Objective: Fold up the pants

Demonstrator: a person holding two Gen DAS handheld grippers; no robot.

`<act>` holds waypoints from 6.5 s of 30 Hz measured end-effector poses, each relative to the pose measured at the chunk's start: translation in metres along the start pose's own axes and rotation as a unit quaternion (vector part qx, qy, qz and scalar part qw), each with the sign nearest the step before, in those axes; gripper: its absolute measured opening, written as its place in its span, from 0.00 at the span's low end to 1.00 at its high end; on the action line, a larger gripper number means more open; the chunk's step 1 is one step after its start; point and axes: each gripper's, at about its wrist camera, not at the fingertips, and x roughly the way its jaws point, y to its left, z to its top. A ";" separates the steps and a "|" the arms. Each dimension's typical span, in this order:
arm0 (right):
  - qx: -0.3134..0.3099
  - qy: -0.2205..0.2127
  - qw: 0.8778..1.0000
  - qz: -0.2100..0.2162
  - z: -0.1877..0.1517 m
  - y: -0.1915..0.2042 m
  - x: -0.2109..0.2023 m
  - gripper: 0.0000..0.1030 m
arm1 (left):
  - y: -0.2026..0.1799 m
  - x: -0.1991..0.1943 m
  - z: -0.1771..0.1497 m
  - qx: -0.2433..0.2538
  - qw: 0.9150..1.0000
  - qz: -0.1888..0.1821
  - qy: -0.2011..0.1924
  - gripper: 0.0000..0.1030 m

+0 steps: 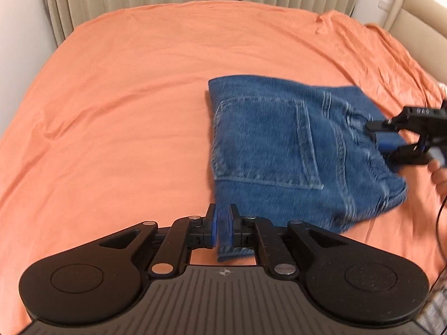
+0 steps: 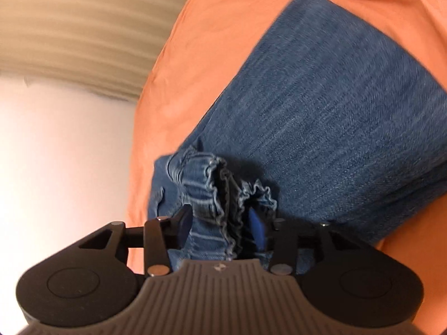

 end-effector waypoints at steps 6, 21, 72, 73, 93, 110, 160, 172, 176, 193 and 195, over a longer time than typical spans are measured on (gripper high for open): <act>0.004 -0.012 1.000 -0.008 0.010 0.001 0.007 0.25 | -0.007 0.015 0.006 -0.007 1.000 0.003 -0.002 0.09; -0.315 -0.035 0.948 -0.034 0.021 0.210 -0.042 0.09 | 0.005 0.001 0.029 -0.083 0.995 -0.011 -0.053 0.09; -0.305 -0.115 0.914 -0.242 0.062 0.054 -0.091 0.31 | -0.088 0.080 0.076 0.061 0.996 0.056 -0.026 0.10; -0.312 -0.121 0.911 -0.242 0.050 0.054 -0.095 0.31 | -0.091 0.075 0.069 0.065 0.996 0.054 -0.016 0.10; -0.342 -0.157 0.896 -0.235 -0.014 -0.002 -0.070 0.30 | -0.116 0.027 0.005 0.047 0.999 0.004 0.025 0.51; -0.342 -0.164 0.900 -0.217 -0.014 -0.007 -0.071 0.30 | -0.182 0.051 -0.056 0.268 0.943 0.193 -0.036 0.23; -0.046 -0.127 0.990 -0.045 0.039 -0.078 -0.099 0.69 | -0.019 0.088 0.002 -0.263 0.955 -0.110 -0.077 0.73; -0.067 -0.144 0.986 -0.046 0.047 -0.077 -0.080 0.64 | 0.000 0.147 0.005 -0.295 0.927 -0.206 -0.107 0.60; -0.079 -0.142 0.985 -0.057 0.045 -0.072 -0.081 0.52 | 0.001 0.154 0.009 -0.300 0.921 -0.226 -0.100 0.38; -0.217 -0.104 0.961 -0.135 0.024 0.086 -0.103 0.20 | 0.009 0.083 0.024 -0.282 0.925 -0.215 -0.135 0.11; -0.223 -0.093 0.962 -0.129 0.017 0.104 -0.095 0.20 | 0.017 0.071 0.023 -0.282 0.925 -0.210 -0.143 0.11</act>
